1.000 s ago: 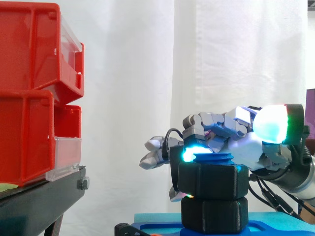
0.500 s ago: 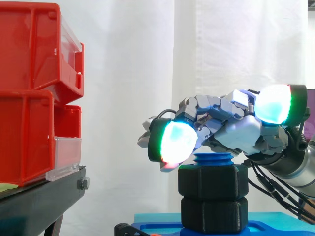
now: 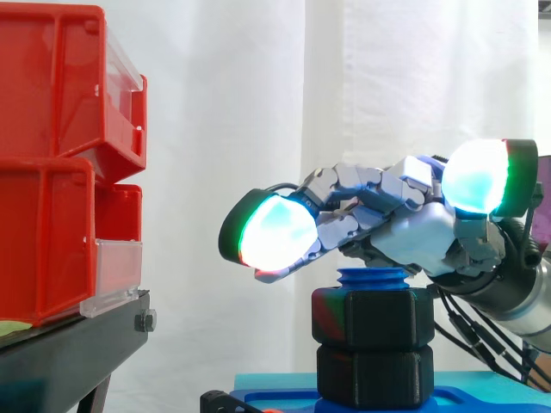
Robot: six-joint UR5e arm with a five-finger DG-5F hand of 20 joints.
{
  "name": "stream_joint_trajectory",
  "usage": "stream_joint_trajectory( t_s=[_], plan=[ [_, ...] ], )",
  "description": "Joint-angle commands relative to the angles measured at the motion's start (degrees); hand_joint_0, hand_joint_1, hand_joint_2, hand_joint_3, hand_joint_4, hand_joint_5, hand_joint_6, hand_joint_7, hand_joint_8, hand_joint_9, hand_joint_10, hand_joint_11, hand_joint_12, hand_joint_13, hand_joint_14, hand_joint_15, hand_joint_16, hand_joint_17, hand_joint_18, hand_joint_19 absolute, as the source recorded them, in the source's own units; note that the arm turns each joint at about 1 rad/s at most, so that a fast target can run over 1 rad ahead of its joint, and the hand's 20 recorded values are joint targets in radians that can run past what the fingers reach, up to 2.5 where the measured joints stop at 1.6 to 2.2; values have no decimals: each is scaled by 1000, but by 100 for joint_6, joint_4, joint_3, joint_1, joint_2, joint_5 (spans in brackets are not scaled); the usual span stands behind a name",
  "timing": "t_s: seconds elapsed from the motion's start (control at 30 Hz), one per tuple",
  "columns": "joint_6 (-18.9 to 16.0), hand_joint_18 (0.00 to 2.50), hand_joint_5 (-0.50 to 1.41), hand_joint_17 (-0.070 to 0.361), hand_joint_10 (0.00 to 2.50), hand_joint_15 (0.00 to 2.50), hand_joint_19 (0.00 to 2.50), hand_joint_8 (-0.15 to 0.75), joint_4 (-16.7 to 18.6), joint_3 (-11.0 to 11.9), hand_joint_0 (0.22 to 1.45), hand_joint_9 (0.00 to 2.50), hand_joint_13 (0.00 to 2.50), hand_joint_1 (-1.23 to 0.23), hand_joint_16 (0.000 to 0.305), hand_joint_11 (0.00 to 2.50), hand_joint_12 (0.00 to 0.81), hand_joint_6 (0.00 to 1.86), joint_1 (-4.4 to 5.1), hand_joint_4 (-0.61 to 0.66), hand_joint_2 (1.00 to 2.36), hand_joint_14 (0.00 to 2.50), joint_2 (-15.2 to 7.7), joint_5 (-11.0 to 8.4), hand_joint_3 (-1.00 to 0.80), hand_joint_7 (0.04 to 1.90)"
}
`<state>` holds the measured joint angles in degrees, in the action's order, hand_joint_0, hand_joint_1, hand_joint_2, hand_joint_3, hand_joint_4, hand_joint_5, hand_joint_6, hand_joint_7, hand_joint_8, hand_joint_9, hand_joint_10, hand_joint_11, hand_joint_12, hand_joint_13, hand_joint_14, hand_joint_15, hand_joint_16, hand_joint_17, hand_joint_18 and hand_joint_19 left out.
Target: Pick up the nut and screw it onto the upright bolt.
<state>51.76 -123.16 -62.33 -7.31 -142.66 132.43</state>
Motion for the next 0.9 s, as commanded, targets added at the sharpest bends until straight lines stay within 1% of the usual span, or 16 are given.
stream_joint_trajectory(
  t_s=[0.0, 0.1, 0.13, 0.27, 0.37, 0.47, 0.67, 0.77, 0.87],
  plan=[
    [106, 0, -147, 82, 0, 0, 0, 195, 20, -113, 458, 530, 215, 18, 36, 0, 311, 501, 55, 175, 1000, 0, 1, -165, -500, 624],
    [159, 0, -150, 82, 0, 0, 0, 194, 55, -183, 458, 517, 204, 20, 36, 0, 313, 501, 99, 178, 1000, 0, 1, -244, -500, 626],
    [177, 0, -150, 82, 0, 0, 0, 194, 64, -254, 458, 515, 201, 20, 36, 0, 314, 501, 142, 174, 1000, 0, 1, -314, -500, 624],
    [177, 0, -150, 82, 0, 0, 0, 195, 55, -280, 458, 513, 202, 20, 36, 0, 315, 501, 169, 174, 1000, 0, -7, -385, -500, 626],
    [194, 0, -150, 82, 0, 0, 0, 197, 29, -298, 458, 514, 203, 22, 36, 0, 316, 502, 195, 175, 1000, 0, -7, -393, -500, 632],
    [203, 0, -149, 82, 0, 0, 0, 203, 20, -324, 458, 521, 210, 24, 37, 0, 317, 502, 204, 175, 1000, 0, -7, -393, -500, 653],
    [203, 0, -137, 83, 0, 0, 0, 211, 20, -394, 458, 530, 228, 28, 37, 0, 321, 503, 213, 185, 1000, 0, -7, -464, -500, 750],
    [194, 0, -129, 83, 0, 0, 0, 218, 20, -394, 459, 536, 245, 27, 37, 0, 322, 503, 213, 195, 1000, 0, 1, -464, -500, 808],
    [194, 0, -115, 83, 0, 0, 0, 223, 20, -394, 463, 555, 260, 18, 37, 0, 323, 503, 213, 224, 1000, 0, 1, -455, -500, 908]
  ],
)
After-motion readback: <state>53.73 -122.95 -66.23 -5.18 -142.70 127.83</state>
